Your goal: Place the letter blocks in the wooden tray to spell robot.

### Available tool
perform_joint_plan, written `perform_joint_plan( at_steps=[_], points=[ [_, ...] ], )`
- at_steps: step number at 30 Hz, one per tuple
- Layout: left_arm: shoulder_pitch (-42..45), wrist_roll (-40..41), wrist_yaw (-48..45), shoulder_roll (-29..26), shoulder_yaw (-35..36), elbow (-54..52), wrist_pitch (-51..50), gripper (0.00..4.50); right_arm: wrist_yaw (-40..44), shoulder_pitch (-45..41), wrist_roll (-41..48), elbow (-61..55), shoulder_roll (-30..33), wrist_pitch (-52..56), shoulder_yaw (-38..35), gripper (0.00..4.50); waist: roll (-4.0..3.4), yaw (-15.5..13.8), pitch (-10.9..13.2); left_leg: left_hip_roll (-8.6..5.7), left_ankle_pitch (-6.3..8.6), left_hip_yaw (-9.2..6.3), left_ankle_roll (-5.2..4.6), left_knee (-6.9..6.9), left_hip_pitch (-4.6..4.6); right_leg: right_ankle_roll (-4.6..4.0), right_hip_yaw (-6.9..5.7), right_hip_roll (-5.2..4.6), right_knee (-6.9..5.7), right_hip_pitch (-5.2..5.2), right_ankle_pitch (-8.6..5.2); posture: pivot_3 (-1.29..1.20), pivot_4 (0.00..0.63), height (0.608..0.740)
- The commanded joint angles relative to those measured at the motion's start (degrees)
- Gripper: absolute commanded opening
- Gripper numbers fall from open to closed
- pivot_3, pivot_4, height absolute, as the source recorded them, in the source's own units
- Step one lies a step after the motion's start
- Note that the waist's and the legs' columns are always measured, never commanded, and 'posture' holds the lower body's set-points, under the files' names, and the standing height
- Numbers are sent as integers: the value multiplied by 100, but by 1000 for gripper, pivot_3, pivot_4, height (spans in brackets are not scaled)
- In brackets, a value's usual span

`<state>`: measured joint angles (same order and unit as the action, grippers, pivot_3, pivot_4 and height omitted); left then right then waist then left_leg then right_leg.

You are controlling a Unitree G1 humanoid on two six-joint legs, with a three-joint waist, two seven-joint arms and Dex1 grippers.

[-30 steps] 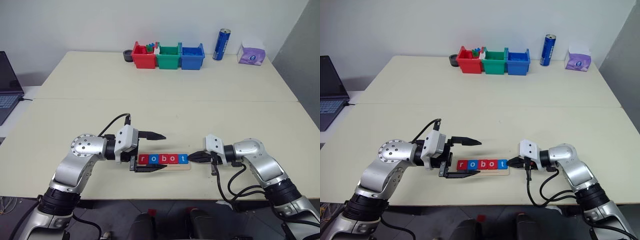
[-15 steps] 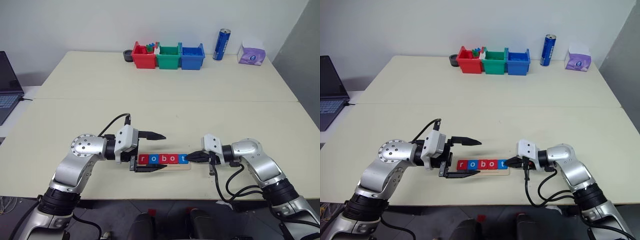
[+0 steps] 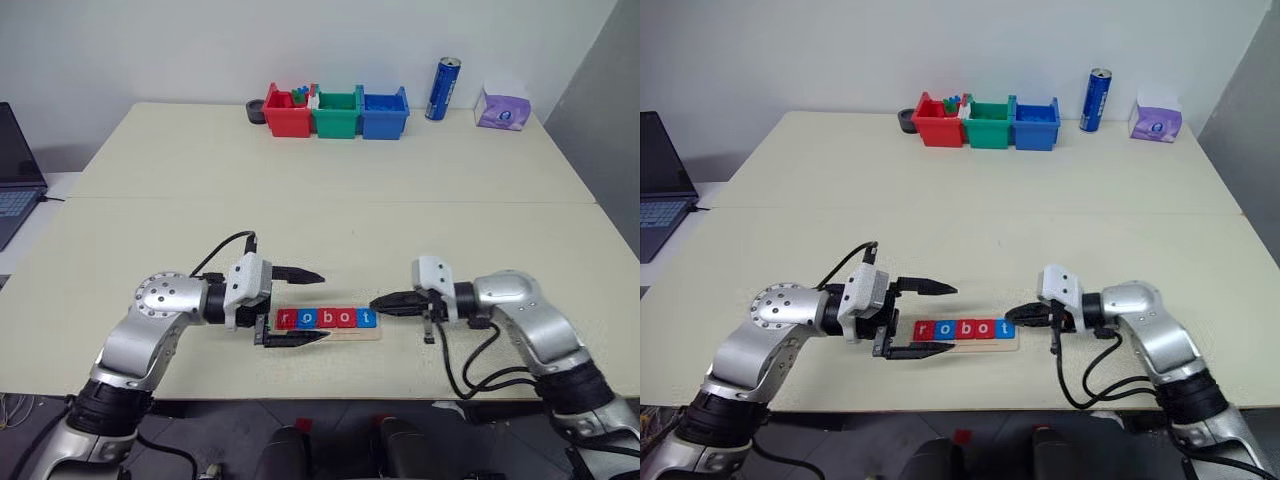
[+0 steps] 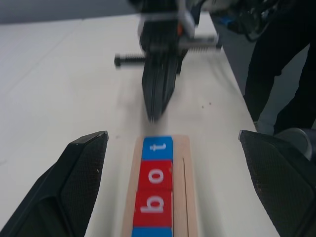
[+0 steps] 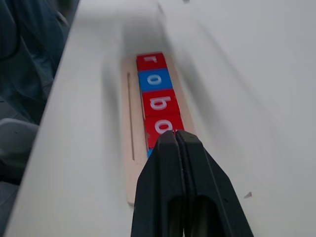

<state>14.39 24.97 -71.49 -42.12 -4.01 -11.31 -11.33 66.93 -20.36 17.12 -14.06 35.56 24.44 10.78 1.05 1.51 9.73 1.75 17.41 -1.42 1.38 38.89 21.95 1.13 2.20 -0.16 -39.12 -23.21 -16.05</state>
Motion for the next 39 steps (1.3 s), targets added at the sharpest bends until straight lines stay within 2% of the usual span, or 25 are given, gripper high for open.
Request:
perform_joint_plan(
  at_steps=[1, 8, 14, 17, 19, 20, 21, 22, 23, 29, 30, 39],
  points=[
    [-329, -38, 82, -328, 409, -251, 30, 4500, -10, 410, 408, -896, 363, 431, -271, 51, 0, -1, 0, 0, 0, 0, 0, 0, 0, 0, 0, 0, 0, 0, 0, 0, 150, 740],
    [-1224, 41, -137, -1037, 1014, -206, 11, 4500, -135, 788, 620, -1406, 767, 661, -354, 51, -1, 12, 1, -2, 0, 7, 0, -1, -8, 0, 3, 1, -3, 1, 0, 0, 150, 740],
    [-1648, 108, -140, -1207, 1290, -494, -8, 4500, -256, 845, 711, -1468, 847, 800, -388, 51, -1, -2, 1, -1, 0, 8, 0, 0, -6, 0, 3, 0, -1, 1, -1, 0, 150, 740],
    [-1731, 138, -92, -1206, 1365, -623, -78, 4500, -121, 808, 867, -1385, 983, 888, -447, 676, -1, -7, 1, -2, 0, 8, 0, 0, -5, 0, 2, -1, 0, 2, -1, 0, 150, 740],
    [-1755, 139, -83, -1210, 1385, -646, -105, 4500, -97, 797, 935, -1394, 1051, 900, -484, 1373, -1, -1, 1, -2, 0, 9, 0, 0, -5, 0, 3, -1, 1, 2, -1, 0, 150, 740],
    [-1754, 143, -78, -1216, 1388, -650, -128, 4500, -124, 798, 921, -1403, 1076, 885, -502, 1439, -1, 0, 1, -2, 0, 8, 0, 0, -5, 0, 3, -1, 1, 2, -1, 0, 150, 740],
    [-1746, 150, -70, -1219, 1391, -656, -150, 4500, -137, 797, 938, -1408, 1095, 898, -516, 1756, -1, 1, 1, -2, 0, 7, 0, 0, -6, 0, 3, 2, 1, 2, -1, 0, 150, 740],
    [-1735, 158, -63, -1220, 1391, -664, -175, 4500, -149, 795, 964, -1411, 1111, 918, -524, 1843, -1, 1, 1, -3, 0, 6, 0, 0, -6, 0, 3, 4, 0, 2, -1, 0, 150, 740],
    [-1731, 162, -54, -1218, 1388, -678, -191, 4500, -172, 805, 950, -1409, 1138, 889, -525, 2114, -1, 1, 1, -2, 0, 6, 0, -1, -6, 0, 3, 3, 0, 2, -1, 0, 150, 740],
    [-1690, 165, -28, -1209, 1331, -689, -273, 4500, -239, 873, 931, -1325, 1231, 791, -572, 4267, -1, 1, 1, -2, 0, 7, 0, -1, -6, 0, 3, 3, 1, 2, -1, 0, 150, 740],
    [-1678, 168, -27, -1206, 1323, -693, -285, 4500, -241, 873, 928, -1299, 1239, 778, -581, 4475, -1, 1, 1, -3, 0, 7, 0, 0, -5, 0, 3, 3, 0, 2, -1, 0, 150, 740],
    [-1495, 143, -12, -1180, 1260, -648, -359, 4500, -365, 858, 844, -1122, 1188, 627, -578, 4475, -1, 1, 1, -3, 0, 8, 0, 0, -5, 0, 4, 3, 0, 2, -1, 0, 150, 740]
  ],
)
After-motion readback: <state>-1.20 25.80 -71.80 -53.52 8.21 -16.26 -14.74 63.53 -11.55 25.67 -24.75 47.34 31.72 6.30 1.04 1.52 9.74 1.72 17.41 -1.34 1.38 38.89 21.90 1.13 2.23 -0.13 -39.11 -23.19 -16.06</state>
